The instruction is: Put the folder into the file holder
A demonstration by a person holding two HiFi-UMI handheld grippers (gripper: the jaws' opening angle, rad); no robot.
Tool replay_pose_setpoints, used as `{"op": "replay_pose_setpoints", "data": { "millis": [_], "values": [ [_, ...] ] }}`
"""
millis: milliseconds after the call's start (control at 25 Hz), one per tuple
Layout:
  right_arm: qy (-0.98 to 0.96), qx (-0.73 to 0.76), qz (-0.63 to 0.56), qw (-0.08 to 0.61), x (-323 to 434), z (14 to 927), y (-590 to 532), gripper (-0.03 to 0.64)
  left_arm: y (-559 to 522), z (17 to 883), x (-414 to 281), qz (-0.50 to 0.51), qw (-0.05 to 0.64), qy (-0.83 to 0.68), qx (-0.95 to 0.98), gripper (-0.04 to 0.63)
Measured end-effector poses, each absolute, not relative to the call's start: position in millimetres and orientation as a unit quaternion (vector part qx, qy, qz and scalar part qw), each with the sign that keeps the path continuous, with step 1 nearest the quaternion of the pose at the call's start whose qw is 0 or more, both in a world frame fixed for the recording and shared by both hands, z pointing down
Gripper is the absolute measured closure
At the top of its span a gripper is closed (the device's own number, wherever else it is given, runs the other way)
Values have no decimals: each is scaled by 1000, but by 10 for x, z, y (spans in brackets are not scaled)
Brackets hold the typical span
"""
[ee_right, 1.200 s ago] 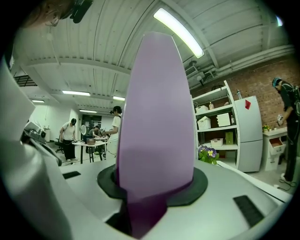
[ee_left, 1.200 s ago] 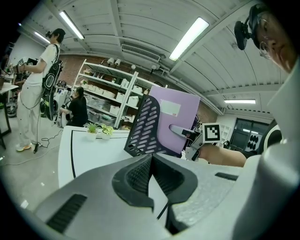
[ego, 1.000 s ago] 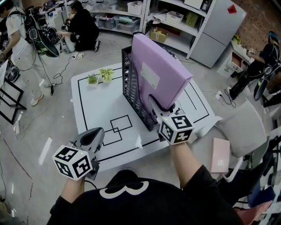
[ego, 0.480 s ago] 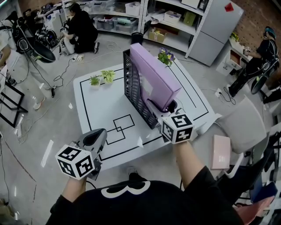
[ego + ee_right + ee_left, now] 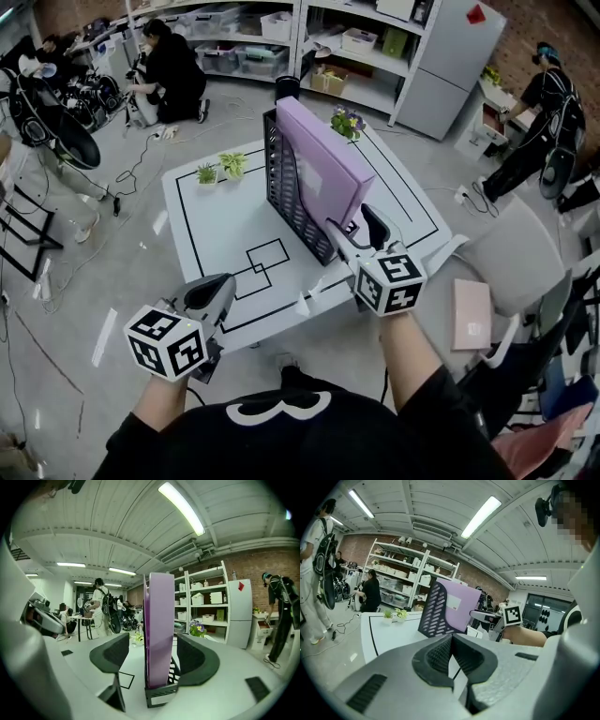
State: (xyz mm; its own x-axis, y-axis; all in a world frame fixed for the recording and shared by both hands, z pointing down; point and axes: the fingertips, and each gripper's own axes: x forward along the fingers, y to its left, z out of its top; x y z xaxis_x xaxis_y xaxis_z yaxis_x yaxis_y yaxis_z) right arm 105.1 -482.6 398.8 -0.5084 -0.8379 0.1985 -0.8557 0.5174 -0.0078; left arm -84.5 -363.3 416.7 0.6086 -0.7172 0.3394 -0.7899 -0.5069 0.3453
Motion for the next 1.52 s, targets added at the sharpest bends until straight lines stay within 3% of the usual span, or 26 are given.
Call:
{"op": "replay_pose_setpoints", "data": {
  "millis": [280,600,680,1520],
  "values": [
    [-891,439,83,86,936,3866,-3939,325,-3317,4065,-701,61,229,-412,880,589],
    [-924,361,124,17,633,3638,-2849,585,-2775,3768,-440,29,213,-360,908,591],
    [-925,355,136,4,632,3620,-2712,612,-2677,3702,-395,20,210,-349,913,589],
    [-921,364,139,-12,664,3738,-2317,614,-2269,3713,-207,25,195,-331,923,589]
  ]
}}
